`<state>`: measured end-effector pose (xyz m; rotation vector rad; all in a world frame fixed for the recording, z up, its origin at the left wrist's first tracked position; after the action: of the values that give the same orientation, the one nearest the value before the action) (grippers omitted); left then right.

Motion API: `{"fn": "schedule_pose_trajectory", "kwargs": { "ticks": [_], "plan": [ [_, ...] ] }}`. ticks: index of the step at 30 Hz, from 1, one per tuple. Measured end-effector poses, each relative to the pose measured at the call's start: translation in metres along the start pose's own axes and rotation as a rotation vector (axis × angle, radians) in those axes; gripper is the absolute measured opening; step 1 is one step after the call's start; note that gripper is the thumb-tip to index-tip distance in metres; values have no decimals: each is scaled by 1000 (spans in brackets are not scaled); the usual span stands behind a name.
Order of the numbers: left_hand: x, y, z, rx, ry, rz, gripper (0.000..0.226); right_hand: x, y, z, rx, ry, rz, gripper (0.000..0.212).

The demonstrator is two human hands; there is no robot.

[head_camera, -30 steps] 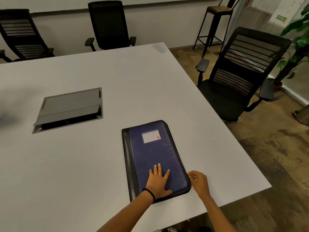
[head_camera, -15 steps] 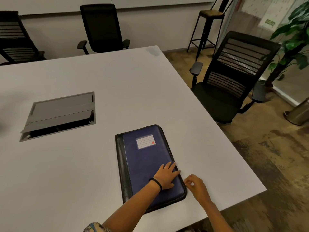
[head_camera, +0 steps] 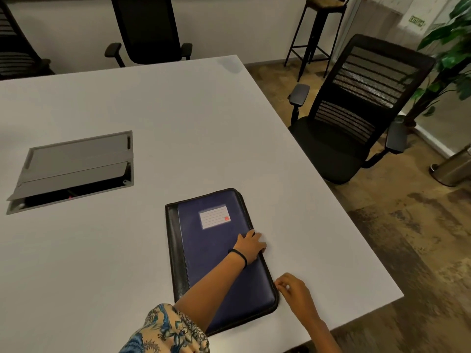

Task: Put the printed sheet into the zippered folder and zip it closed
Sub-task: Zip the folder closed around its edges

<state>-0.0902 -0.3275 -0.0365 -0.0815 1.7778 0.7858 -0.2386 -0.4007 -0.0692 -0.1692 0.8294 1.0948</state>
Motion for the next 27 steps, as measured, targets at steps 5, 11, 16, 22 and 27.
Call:
{"fn": "schedule_pose_trajectory", "kwargs": {
  "ticks": [5,11,16,22,27],
  "plan": [
    [6,-9,-3,-50,110,42,30,2,-10,3,-22,0,-25,10],
    [9,-11,-3,-43,125,41,33,3,-29,12,-44,-29,-60,10],
    [8,-10,-1,-11,140,67,36,8,-52,24,-50,-89,-77,10],
    [-5,-11,45,-69,189,-37,54,8,-76,34,-85,-91,-20,19],
    [-20,-14,108,-263,238,-113,63,9,-81,31,-105,-109,63,18]
  ]
}}
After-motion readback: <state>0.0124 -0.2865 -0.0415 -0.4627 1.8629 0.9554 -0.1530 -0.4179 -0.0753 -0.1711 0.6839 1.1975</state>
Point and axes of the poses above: each hand's wrist, its own y-axis away from the middle knuckle, its own x-axis out of the palm, z = x × y, the point moved 7 cm from there along -y, towards the middle knuckle, and after that the axes turned 5 degrees about -z, right-handed, at the moved point
